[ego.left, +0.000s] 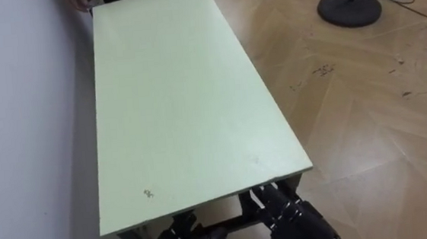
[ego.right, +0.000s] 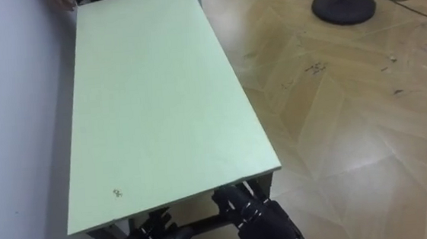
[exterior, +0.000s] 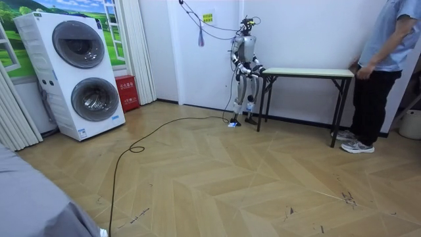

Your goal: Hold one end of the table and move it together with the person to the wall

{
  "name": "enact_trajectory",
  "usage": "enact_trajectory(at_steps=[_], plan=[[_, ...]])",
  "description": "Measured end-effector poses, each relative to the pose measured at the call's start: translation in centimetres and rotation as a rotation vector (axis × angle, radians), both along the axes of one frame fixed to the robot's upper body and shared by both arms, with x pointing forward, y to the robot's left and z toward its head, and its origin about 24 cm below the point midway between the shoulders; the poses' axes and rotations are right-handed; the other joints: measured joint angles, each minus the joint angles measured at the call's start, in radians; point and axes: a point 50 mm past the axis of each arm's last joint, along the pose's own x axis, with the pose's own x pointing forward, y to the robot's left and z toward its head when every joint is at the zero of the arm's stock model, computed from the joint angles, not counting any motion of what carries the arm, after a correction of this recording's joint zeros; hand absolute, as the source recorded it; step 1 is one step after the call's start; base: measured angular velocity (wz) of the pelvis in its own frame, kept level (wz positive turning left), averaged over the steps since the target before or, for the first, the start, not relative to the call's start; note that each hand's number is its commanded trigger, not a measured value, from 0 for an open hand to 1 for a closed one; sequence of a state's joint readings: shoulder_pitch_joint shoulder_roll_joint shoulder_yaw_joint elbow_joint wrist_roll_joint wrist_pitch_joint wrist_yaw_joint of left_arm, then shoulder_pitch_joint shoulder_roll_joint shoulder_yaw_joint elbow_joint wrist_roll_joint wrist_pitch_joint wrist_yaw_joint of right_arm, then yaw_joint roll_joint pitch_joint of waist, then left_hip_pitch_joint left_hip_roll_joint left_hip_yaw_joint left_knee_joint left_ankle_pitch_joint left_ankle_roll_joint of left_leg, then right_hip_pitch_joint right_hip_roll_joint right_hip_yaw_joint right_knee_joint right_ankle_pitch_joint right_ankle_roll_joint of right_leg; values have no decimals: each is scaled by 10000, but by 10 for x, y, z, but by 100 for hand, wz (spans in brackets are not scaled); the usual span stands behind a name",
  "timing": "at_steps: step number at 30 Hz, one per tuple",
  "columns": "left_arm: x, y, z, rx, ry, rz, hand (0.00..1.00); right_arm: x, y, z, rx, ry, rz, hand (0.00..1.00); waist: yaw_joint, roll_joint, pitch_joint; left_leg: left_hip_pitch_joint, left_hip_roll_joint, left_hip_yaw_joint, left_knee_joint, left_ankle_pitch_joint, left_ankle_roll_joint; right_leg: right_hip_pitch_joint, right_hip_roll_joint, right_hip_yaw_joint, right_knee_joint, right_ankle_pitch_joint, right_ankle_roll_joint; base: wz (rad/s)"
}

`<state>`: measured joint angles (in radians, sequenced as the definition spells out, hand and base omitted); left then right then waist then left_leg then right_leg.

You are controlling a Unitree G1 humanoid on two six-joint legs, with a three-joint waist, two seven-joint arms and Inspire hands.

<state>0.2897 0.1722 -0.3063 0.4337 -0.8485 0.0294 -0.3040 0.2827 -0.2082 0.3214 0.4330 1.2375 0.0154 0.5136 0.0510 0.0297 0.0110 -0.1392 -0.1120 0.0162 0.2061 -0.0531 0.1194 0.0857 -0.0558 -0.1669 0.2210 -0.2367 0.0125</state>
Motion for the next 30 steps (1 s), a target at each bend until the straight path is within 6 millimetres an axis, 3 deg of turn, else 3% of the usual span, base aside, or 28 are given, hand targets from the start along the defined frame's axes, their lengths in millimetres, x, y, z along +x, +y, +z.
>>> enact_trajectory(at_steps=[9,15,18,23,27,30], plan=[[0,3,-1,1338,-345,-1491,0,-11,-8,-12,-2126,230,2013,0,73,-142,61,-68,-2,-4,-4,30,-54,-64,3,-12,-13,0,-1,0],[-13,15,-15,2637,464,-1977,0,-12,-11,-22,-3739,605,3343,0,75,-243,21,-74,-29,-49,-8,36,-58,-55,-1,-56,-27,4,-6,2],[-22,30,-26,3916,1169,-2021,0,-22,-22,-38,-4623,1799,3598,0,156,-358,-20,134,-42,-113,-47,30,-51,135,11,-10,-31,4,-5,5],[-43,56,-42,5732,2621,-1684,0,-41,-39,-54,-5739,3343,3625,0,260,-323,-16,223,-88,-321,-51,20,-36,299,51,-39,-153,36,-53,-1],[-50,62,-46,6457,3004,-1216,0,-64,-56,-65,-6376,4816,3322,0,356,-349,-15,266,-168,-605,-92,94,-142,354,62,-142,-355,49,-83,1],[-58,70,-48,7187,3415,-841,0,-78,-63,-70,-6993,5618,3536,0,380,-443,-82,269,-233,-584,-91,146,-175,465,40,-328,-550,-2,-145,2]])
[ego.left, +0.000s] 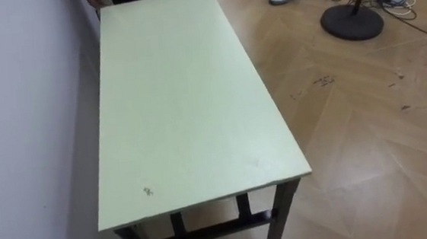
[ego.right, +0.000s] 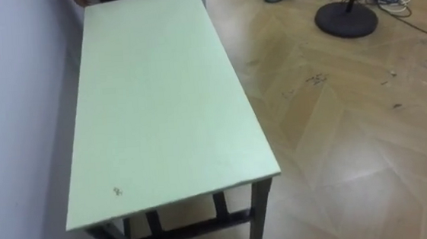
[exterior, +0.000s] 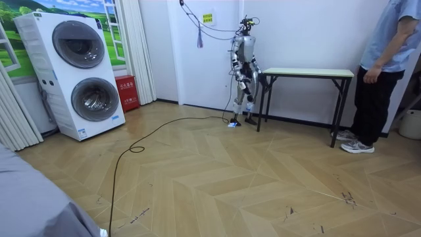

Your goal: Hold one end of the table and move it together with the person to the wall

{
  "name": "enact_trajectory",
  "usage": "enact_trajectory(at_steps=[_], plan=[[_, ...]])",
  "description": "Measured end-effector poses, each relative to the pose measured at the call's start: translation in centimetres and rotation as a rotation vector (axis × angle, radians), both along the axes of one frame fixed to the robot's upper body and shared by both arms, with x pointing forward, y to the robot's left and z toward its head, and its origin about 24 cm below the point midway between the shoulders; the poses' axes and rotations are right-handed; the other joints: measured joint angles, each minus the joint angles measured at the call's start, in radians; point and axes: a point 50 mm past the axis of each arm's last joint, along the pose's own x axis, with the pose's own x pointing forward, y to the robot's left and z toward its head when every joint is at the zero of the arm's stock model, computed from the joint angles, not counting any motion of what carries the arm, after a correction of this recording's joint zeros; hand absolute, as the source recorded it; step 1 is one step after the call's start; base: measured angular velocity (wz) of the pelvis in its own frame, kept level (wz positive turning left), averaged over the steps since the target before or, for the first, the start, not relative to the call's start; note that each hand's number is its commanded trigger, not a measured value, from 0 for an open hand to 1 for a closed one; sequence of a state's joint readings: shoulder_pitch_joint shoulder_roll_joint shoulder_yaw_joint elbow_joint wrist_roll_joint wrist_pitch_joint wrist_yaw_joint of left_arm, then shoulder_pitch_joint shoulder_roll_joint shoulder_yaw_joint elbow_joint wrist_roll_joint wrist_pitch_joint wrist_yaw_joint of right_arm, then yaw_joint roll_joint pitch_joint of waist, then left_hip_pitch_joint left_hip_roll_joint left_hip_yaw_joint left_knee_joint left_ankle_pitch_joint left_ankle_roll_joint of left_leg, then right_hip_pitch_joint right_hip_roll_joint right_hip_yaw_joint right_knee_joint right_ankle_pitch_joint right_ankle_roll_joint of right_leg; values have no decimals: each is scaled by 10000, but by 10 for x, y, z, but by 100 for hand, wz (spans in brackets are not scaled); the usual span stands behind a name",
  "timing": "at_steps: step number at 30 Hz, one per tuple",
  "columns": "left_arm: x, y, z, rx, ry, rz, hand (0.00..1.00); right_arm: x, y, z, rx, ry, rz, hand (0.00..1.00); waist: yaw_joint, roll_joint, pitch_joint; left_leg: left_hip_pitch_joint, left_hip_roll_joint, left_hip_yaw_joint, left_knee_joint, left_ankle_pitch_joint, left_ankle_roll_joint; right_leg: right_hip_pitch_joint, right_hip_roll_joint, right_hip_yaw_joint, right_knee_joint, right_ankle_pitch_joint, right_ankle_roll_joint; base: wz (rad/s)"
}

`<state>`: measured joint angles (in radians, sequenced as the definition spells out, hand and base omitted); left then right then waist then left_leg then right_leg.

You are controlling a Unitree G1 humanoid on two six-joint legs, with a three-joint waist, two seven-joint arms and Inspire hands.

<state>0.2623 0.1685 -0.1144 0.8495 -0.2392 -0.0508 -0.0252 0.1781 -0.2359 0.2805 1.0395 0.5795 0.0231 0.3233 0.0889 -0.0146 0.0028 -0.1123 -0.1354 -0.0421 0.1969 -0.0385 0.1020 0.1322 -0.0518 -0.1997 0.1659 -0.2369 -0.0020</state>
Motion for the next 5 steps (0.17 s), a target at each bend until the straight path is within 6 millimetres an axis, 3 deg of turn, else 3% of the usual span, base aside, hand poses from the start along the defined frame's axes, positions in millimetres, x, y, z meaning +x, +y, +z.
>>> enact_trajectory(at_steps=[5], plan=[[-9,9,-2,1151,377,66,0,-14,-1,-5,-612,745,-1,0,7,-82,12,72,-25,-36,6,-3,53,151,-13,-12,-148,-9,-2,7]])
